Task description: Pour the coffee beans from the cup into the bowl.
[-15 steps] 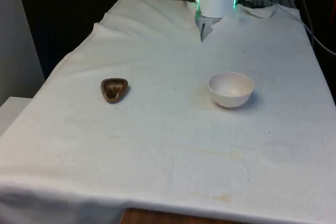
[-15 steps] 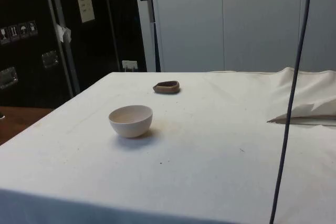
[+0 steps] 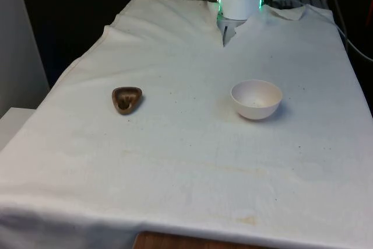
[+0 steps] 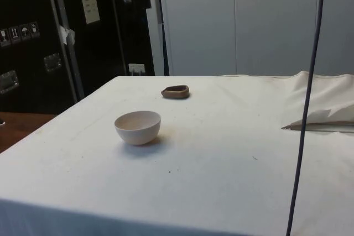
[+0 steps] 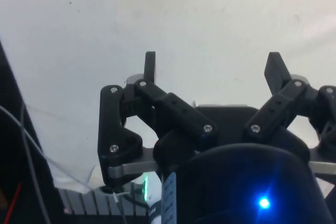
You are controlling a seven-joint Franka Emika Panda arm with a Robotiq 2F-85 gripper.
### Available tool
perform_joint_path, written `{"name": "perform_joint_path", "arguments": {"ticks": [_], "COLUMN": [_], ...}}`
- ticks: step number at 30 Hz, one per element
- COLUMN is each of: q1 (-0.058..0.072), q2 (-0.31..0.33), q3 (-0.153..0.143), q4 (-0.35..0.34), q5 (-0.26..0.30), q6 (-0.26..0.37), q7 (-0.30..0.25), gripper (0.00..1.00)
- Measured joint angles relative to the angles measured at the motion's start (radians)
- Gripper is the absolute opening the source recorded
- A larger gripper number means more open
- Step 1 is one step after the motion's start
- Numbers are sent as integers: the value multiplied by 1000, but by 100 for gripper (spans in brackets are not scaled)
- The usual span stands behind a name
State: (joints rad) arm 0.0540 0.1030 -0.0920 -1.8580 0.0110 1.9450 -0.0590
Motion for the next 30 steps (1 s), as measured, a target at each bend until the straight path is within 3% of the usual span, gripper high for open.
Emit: {"name": "perform_joint_path", "arguments": {"ticks": [11, 30], "q1": [-18, -32], "q2": [-22, -12], "q3": [-40, -101], "q4": [-74, -161], "q5": [-17, -18], "q6": [79, 214], "q7": [-48, -88], "gripper": [100, 100]}}
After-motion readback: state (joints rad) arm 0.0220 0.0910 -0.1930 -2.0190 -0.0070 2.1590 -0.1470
